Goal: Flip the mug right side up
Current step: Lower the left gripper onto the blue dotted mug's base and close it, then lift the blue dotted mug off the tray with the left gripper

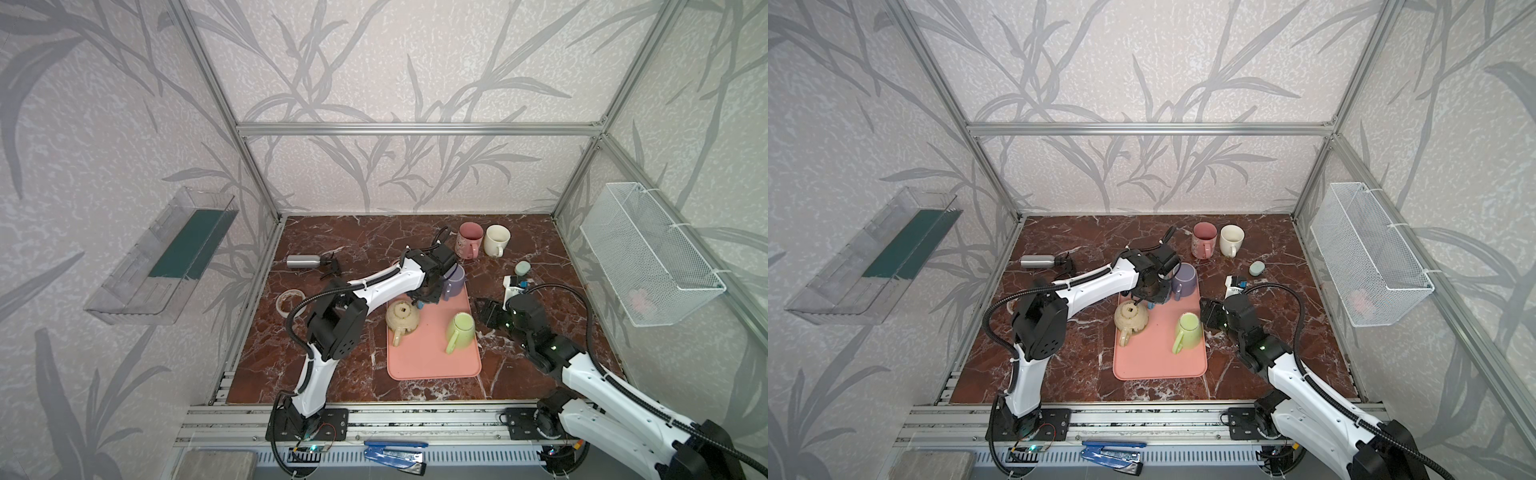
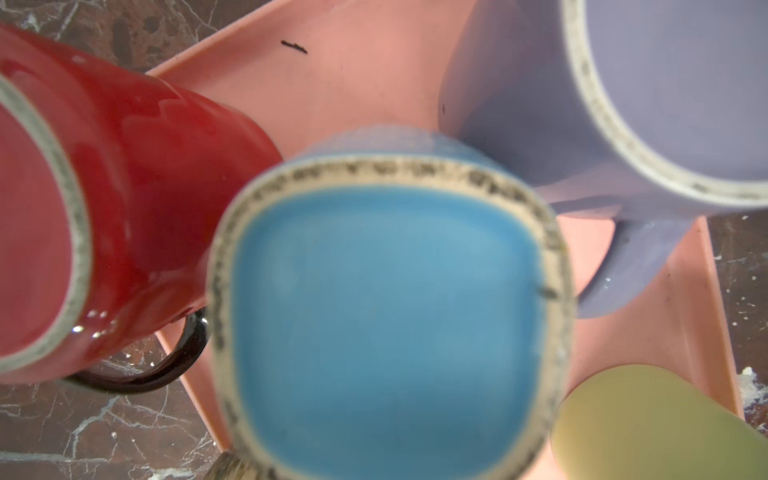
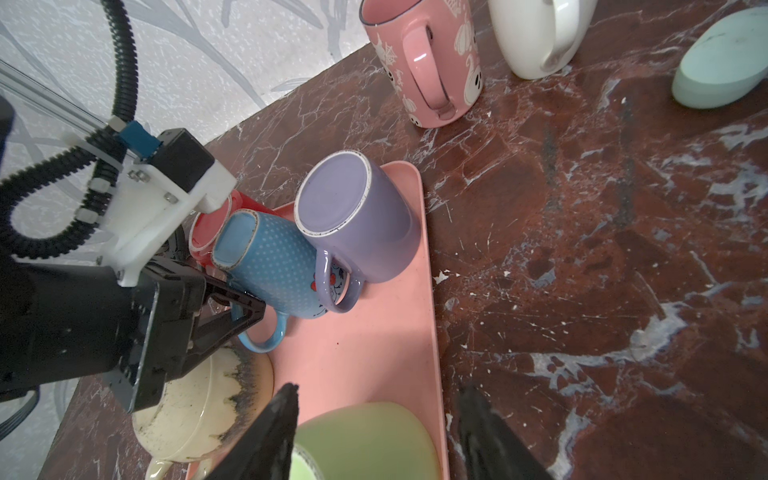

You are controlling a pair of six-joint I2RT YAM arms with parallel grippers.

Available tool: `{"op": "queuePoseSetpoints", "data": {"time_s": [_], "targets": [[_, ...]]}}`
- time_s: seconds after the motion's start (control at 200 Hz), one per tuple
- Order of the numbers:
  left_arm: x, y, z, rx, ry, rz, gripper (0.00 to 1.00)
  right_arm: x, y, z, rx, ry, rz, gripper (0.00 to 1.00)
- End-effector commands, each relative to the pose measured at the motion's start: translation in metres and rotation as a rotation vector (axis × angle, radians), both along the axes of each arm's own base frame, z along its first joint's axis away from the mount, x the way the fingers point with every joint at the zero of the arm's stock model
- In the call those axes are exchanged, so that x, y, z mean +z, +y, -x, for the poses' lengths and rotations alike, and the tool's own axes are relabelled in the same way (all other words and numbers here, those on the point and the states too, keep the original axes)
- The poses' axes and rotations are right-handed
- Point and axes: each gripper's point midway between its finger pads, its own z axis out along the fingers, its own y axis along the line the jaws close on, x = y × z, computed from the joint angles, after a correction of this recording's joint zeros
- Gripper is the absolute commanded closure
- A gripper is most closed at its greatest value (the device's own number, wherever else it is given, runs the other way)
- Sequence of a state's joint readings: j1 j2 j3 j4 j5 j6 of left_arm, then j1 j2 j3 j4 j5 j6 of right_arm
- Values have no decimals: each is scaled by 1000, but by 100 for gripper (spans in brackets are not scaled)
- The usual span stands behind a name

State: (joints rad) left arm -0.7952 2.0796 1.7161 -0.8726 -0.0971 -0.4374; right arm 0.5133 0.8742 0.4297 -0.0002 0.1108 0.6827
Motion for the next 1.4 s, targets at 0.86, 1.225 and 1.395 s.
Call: {"op": "queuePoseSetpoints", "data": {"time_s": [0.86, 1.225, 1.395], "targets": [[108, 14, -11, -11, -241, 95, 100, 15, 23, 3, 163, -96, -26, 38], [179, 20, 11, -105, -460, 336, 100, 45, 56, 17, 378, -229, -135, 37], [209, 27, 30, -163, -553, 441, 100, 62, 76, 23, 505, -284, -202, 37]]}}
